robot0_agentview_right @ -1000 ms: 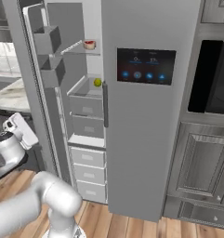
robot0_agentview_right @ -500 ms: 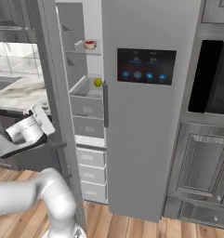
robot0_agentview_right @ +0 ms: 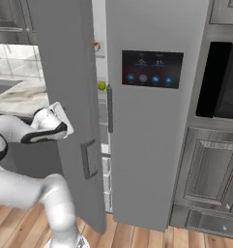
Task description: There's a steak in the fridge that needs to be moved to the freezer for freezing. Pick up the steak from the fridge, place it on any shelf in the freezer, and close the fridge and freezer doors when done.
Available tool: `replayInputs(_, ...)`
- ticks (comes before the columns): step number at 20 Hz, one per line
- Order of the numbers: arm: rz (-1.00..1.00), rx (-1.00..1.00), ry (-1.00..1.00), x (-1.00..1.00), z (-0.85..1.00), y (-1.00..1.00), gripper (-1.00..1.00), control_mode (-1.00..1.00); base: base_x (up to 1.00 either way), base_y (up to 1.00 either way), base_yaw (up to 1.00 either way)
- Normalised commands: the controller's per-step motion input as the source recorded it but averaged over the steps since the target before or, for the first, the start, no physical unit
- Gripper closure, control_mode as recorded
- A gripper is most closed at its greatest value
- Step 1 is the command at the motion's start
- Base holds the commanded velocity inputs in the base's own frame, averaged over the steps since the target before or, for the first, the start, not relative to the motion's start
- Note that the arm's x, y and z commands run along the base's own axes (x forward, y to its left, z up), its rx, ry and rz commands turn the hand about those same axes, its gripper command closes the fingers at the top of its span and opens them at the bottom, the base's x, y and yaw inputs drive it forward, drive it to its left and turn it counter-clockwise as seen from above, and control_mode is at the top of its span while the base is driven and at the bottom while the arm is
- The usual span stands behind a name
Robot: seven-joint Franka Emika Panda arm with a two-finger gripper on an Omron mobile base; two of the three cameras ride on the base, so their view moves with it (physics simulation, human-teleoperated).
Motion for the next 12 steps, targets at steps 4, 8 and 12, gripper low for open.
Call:
replayInputs(4,0.01,0.11,-0.1,0.3,0.0,-0.7,-1.0,-1.0,0.0,0.0,0.0)
replayInputs(8,0.05,0.1,-0.08,0.52,0.0,-0.64,-1.0,-1.0,0.0,0.0,0.0)
replayInputs(12,0.05,0.05,-0.09,0.74,0.0,-0.33,-1.0,-1.0,0.0,0.0,0.0)
